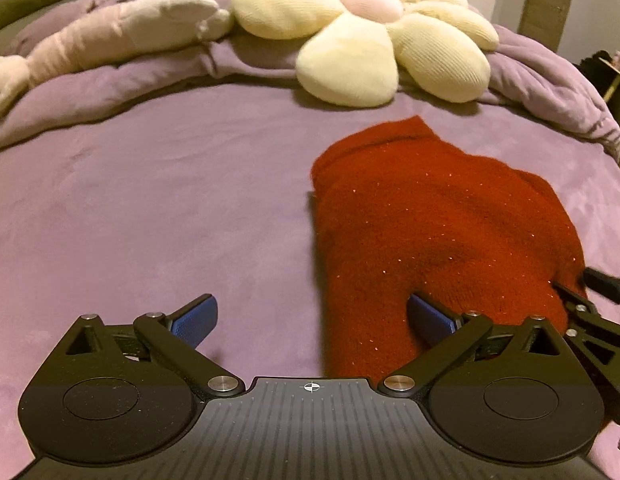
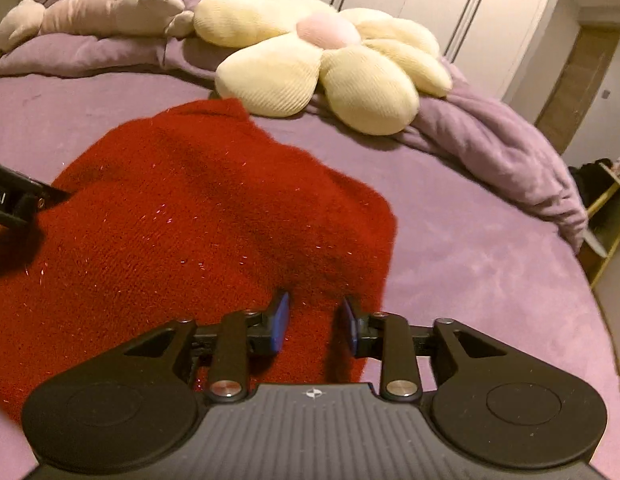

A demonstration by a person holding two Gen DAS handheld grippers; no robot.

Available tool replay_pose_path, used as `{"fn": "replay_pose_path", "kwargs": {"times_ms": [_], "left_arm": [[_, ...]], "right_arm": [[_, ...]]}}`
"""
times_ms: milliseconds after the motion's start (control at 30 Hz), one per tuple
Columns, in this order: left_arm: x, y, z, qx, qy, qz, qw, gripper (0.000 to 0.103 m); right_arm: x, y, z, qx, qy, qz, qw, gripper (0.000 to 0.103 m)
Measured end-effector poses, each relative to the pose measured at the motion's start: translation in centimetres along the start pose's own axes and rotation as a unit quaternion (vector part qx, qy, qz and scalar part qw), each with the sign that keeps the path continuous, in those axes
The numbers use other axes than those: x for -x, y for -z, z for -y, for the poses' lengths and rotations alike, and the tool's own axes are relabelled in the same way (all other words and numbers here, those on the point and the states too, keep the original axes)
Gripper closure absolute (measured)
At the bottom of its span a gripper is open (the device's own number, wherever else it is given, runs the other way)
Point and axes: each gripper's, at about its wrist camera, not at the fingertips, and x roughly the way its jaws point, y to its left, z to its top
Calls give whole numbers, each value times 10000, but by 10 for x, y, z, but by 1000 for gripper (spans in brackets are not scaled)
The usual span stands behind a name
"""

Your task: Fold small clothes

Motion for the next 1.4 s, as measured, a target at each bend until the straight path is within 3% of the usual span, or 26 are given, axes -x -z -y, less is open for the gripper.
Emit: {"fn": "replay_pose_path", "kwargs": {"times_ms": [100,133,167,200,300,367,400,500,633,700,733,833,1033,1167,1400], "left_arm": [[28,15,-8,31,102,202,9997,0],[32,21,-10,75,136,211,9997,0],[33,25,-11,99,156,145,9997,0],[30,30,-10,94,152,25,9998,0],[23,32,-6,41,163,-104,9998,0],[24,30,-4,-110,81,-105,9999,0],[28,29,-3,-177,50,-97,9998,0],[37,36,-2,-355,22,-107,9993,0],[57,61,-6,-125,15,21,9999,0],[72,73,-9,122,121,62,9998,0],[78,78,-9,172,177,26,9997,0],[97,91,-3,153,77,-45,9998,0],[132,101,13,-294,-169,91,9994,0],[143,100,21,-664,-414,148,9968,0],[147,97,15,-545,-388,-57,9977,0]], "right_arm": [[37,9,-2,-385,-59,337,9987,60],[52,16,-1,-607,-222,500,9967,52],[60,22,-2,-706,-361,555,9953,46],[64,28,-6,-688,-473,524,9951,46],[49,40,-18,-423,-398,218,9981,46],[42,39,-21,-362,-242,141,9990,33],[41,35,-19,-447,-231,47,9987,32],[50,30,-14,-597,-304,-65,9977,30],[79,57,-16,-479,-344,-185,9981,29],[95,73,-16,-599,-473,-334,9965,15],[104,85,-18,-636,-596,-587,9945,11],[127,108,-21,-710,-674,-826,9918,5],[165,108,-16,-1247,-902,-862,9843,4],[169,82,-19,-1081,-591,-1116,9861,4],[175,58,-29,-900,-350,-1069,9896,4]]}}
